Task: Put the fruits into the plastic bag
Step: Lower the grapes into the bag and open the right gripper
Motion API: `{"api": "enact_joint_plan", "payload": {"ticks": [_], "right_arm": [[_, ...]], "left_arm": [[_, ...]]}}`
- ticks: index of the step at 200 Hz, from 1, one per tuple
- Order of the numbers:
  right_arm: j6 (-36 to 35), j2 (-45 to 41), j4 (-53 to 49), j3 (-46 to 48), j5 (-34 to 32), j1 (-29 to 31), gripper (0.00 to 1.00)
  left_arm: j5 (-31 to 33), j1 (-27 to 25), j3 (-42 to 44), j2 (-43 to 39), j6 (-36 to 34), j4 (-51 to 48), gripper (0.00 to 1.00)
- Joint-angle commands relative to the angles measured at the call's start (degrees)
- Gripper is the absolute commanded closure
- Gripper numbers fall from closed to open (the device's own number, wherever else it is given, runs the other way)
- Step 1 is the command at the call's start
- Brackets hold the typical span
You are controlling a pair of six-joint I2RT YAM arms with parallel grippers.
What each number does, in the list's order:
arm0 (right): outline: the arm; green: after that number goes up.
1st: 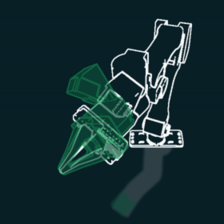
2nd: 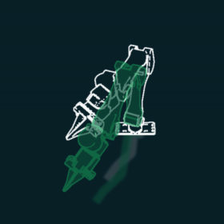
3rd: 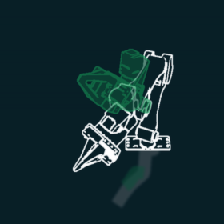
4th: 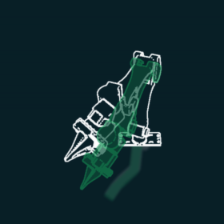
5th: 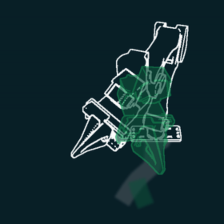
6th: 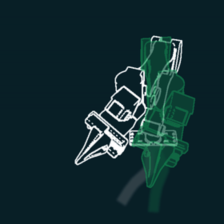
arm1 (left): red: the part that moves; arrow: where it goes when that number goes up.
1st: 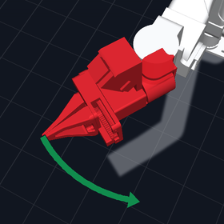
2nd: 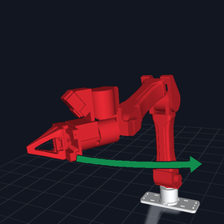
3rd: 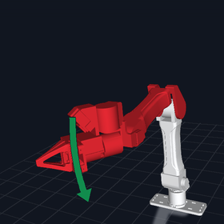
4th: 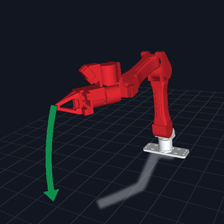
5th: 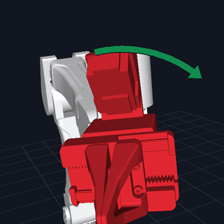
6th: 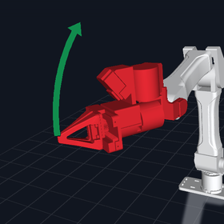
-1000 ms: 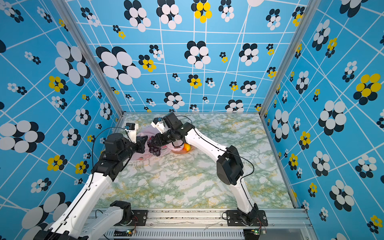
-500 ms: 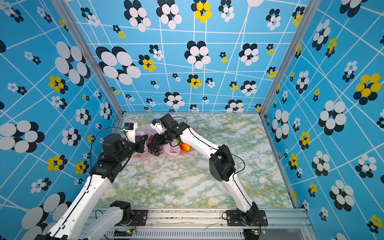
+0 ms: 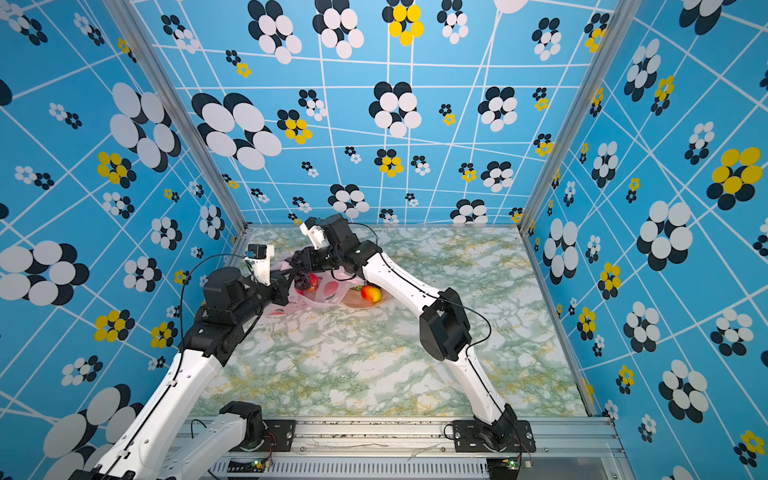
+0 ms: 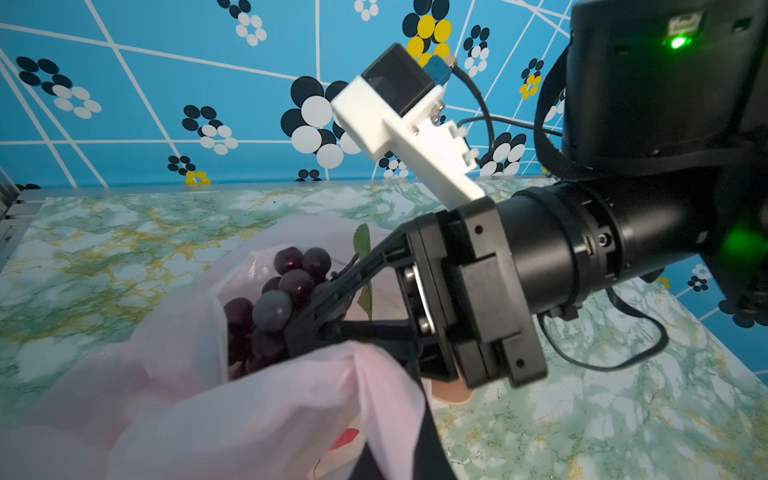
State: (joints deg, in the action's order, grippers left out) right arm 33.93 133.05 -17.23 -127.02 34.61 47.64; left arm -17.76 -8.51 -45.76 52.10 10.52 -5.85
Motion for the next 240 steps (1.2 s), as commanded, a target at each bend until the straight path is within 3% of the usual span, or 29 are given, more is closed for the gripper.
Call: {"api": "enact_joint_plan", "payload": {"ticks": [1,30,63,99,103,107,110,178,240], "right_arm": [[2.3,2.2,2.5,2.1,5.5,1.9,0.77],[4.1,3.7,2.4,3.5,6.7,2.1,0.76],[4.1,8.5,-3.8,-4.3,8.3,2.1,0.66],[-0.4,12.2,-14.0,-14.6,8.4,2.3,0.29],[-1.7,12.1,-15.5,-15.2,7.4,2.3,0.22],[-3.0,11.8,-17.3,-15.8,6.0,2.3,0.02],[-3.6,11.6,-18.0,-15.9,5.5,2.3,0.01],[-10.5,5.7,-29.1,-15.3,-4.9,0.7,0.01],[-10.2,-2.9,-24.9,-5.2,-8.0,-0.8,0.00]], "left_arm": [[-1.1,0.3,-0.1,0.5,1.3,1.6,1.00],[-1.0,0.4,0.1,0.2,1.6,1.9,1.00],[-1.0,0.5,0.1,0.1,1.8,2.0,1.00],[-0.6,0.4,0.3,-0.2,1.6,1.8,1.00],[-0.6,0.4,0.3,-0.2,1.6,1.8,1.00],[-0.5,0.5,0.3,-0.2,1.6,1.8,1.00],[-0.5,0.4,0.3,-0.2,1.5,1.8,1.00],[3.0,0.5,0.0,-0.2,1.0,0.2,1.00],[10.8,0.6,-2.0,2.3,0.4,-4.8,1.00]]}}
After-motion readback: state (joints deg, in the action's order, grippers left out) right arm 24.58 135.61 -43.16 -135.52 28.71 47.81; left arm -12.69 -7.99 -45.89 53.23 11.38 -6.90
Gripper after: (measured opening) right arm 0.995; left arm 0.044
